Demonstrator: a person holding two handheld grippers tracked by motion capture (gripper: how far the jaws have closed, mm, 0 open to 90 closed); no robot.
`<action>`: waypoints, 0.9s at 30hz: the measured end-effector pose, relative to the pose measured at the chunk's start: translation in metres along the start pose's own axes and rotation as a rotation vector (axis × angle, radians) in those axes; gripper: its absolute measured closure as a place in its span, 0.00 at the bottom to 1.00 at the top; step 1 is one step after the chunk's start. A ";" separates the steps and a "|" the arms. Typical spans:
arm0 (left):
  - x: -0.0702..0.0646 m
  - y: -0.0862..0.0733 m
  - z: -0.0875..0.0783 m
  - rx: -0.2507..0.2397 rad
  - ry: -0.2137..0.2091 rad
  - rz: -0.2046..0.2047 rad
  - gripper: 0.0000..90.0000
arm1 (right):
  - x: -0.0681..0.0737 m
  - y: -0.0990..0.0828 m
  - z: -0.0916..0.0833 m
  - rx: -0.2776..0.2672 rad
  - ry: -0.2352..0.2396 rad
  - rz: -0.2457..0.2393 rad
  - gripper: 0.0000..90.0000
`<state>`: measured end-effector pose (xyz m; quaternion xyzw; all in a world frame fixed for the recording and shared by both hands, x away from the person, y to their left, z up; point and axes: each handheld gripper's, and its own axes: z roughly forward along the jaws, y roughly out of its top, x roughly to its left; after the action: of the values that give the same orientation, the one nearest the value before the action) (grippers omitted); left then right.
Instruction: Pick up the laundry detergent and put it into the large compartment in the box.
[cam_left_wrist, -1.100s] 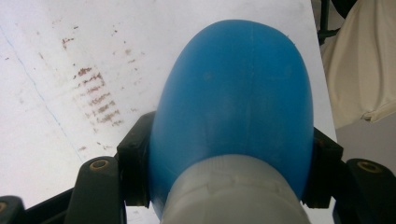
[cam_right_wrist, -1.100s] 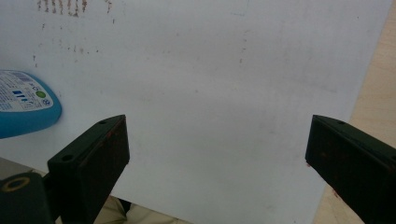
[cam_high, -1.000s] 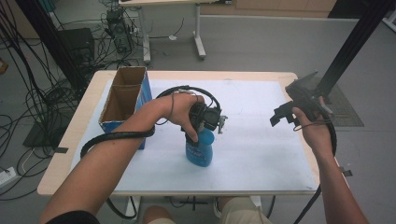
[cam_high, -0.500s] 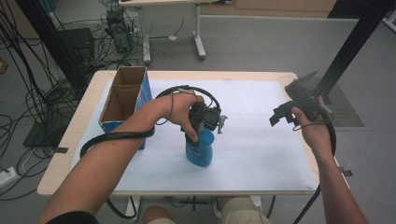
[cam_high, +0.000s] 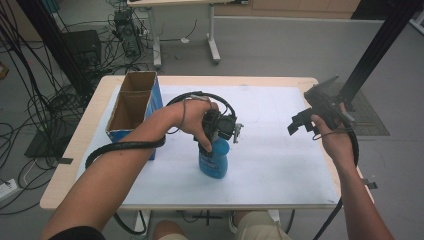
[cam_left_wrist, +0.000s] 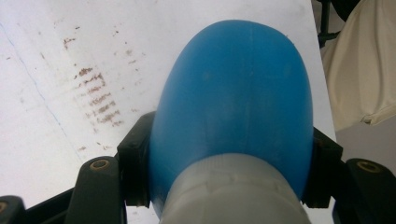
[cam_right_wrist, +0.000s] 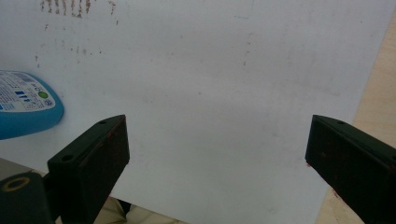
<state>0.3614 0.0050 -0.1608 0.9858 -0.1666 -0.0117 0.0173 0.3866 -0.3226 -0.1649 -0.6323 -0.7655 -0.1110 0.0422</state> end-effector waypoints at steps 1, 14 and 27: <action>0.000 0.000 0.000 0.001 0.000 0.002 0.40 | 0.000 0.000 0.000 -0.001 0.000 -0.002 0.07; 0.001 0.004 0.000 0.016 -0.006 -0.009 0.40 | 0.001 -0.001 0.000 -0.003 -0.001 -0.005 0.07; 0.002 0.006 0.000 0.025 -0.009 -0.019 0.41 | 0.002 0.000 0.000 -0.003 -0.002 -0.005 0.07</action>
<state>0.3612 -0.0015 -0.1603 0.9874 -0.1574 -0.0144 0.0043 0.3863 -0.3210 -0.1640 -0.6308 -0.7669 -0.1115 0.0402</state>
